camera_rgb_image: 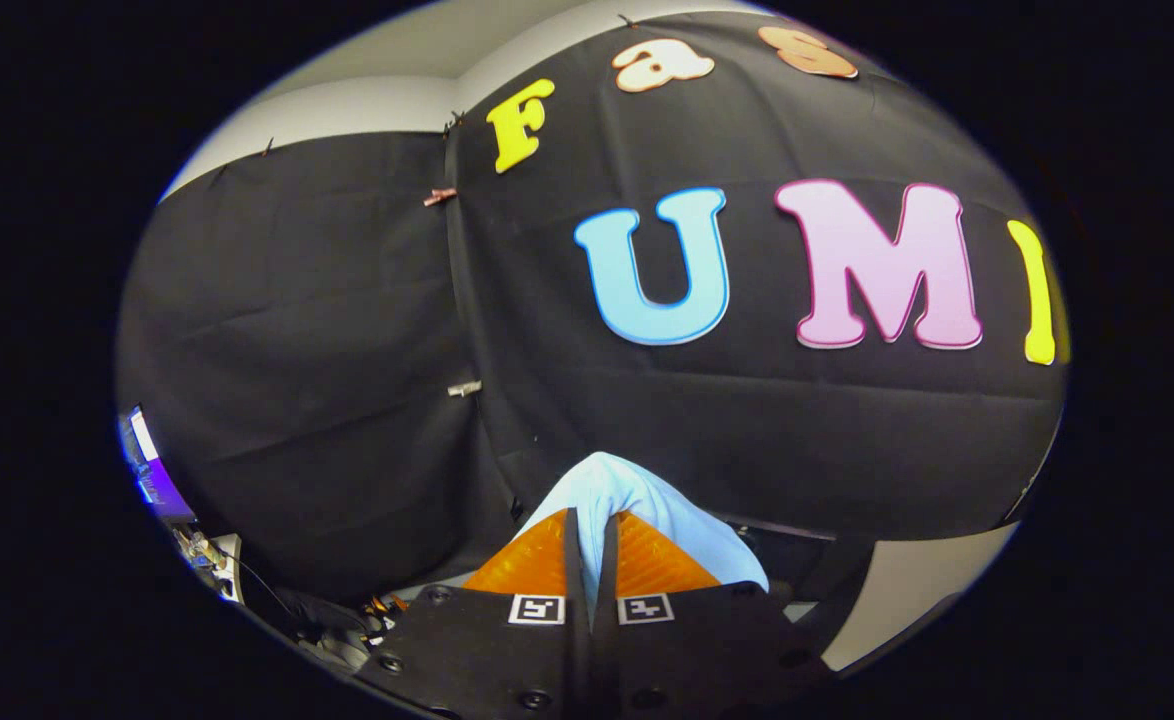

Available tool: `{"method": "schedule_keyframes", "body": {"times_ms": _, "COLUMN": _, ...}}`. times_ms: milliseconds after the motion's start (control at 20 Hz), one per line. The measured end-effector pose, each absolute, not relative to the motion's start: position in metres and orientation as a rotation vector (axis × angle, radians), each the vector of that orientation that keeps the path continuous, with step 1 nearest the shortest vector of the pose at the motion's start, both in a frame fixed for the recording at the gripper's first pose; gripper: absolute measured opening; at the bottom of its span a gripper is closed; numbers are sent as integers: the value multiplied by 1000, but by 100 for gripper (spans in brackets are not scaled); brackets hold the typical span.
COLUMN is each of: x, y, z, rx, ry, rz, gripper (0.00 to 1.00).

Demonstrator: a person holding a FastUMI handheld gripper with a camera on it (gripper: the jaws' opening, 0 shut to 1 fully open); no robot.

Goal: Put the clothes into the washing machine and then close the washing machine lid.

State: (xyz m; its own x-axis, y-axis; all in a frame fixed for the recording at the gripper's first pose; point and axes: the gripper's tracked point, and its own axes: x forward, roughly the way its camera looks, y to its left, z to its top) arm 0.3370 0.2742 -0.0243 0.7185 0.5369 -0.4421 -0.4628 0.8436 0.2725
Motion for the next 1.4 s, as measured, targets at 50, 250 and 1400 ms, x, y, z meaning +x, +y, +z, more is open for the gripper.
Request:
{"method": "schedule_keyframes", "body": {"times_ms": 50, "x": 338, "y": 282, "z": -40, "rx": 140, "ry": 557, "rz": 561, "gripper": 5}}
{"method": "schedule_keyframes", "body": {"times_ms": 250, "x": 341, "y": 304, "z": -105, "rx": 76, "ry": 633, "rz": 611, "gripper": 5}}
{"method": "schedule_keyframes", "body": {"times_ms": 1400, "x": 303, "y": 331, "z": -163, "rx": -81, "ry": 714, "rz": 766, "gripper": 81}}
